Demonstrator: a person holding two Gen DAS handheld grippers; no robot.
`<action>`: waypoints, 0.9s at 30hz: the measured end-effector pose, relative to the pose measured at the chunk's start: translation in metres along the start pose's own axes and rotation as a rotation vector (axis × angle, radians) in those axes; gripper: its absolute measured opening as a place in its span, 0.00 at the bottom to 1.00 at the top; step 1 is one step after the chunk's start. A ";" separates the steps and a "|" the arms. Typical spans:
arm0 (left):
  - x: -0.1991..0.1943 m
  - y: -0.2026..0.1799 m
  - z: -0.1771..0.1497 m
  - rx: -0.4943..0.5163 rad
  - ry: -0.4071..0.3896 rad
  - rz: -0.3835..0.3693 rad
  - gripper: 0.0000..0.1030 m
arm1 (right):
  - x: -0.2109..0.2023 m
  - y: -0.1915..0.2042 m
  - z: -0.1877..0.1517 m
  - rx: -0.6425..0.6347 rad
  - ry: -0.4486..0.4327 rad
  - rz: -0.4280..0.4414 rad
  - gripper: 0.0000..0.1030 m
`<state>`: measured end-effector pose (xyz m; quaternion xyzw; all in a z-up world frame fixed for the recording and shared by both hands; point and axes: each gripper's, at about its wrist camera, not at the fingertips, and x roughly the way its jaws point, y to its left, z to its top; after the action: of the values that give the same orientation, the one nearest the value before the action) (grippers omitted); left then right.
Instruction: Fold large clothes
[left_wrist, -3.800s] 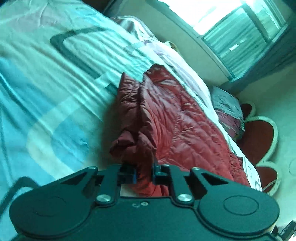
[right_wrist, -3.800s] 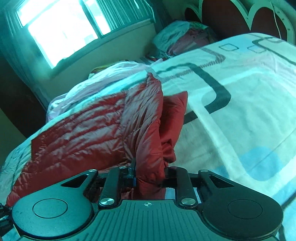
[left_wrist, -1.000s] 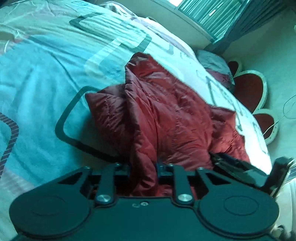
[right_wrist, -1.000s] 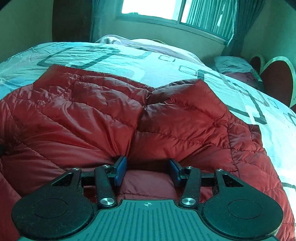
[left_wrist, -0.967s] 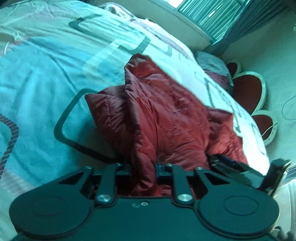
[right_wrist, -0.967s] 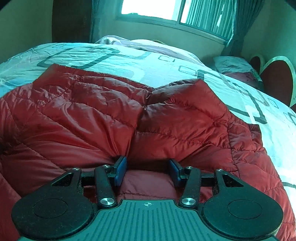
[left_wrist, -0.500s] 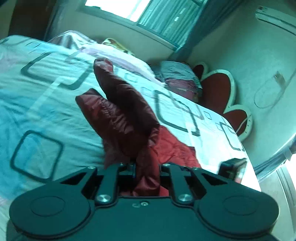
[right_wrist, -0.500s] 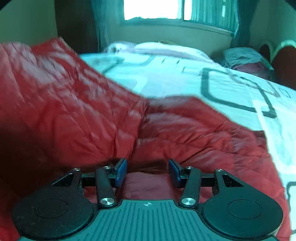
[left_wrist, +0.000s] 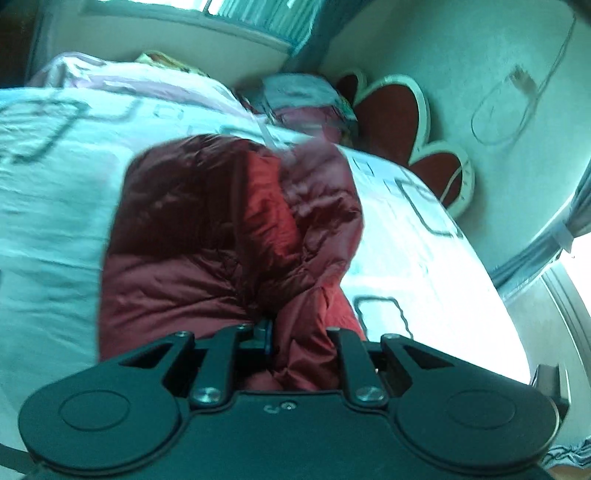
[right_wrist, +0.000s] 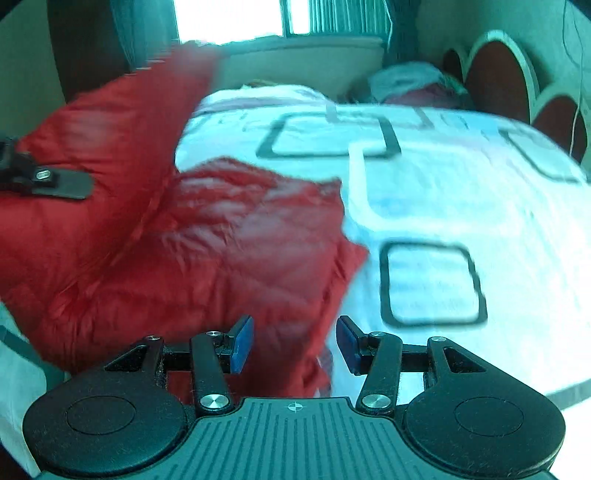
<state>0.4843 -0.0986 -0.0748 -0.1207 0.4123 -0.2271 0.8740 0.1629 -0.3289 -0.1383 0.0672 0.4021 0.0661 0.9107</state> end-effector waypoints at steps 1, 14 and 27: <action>0.007 -0.003 -0.005 0.004 0.010 -0.002 0.13 | 0.000 -0.001 -0.004 0.013 0.008 0.009 0.48; 0.061 -0.060 -0.037 0.168 0.087 0.011 0.66 | 0.010 -0.016 -0.024 0.114 0.047 0.054 0.24; -0.026 -0.007 -0.007 0.097 -0.153 0.168 0.74 | -0.051 -0.045 0.005 0.220 -0.064 -0.001 0.26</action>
<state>0.4626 -0.0919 -0.0592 -0.0605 0.3416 -0.1629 0.9237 0.1356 -0.3823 -0.1063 0.1687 0.3777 0.0191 0.9103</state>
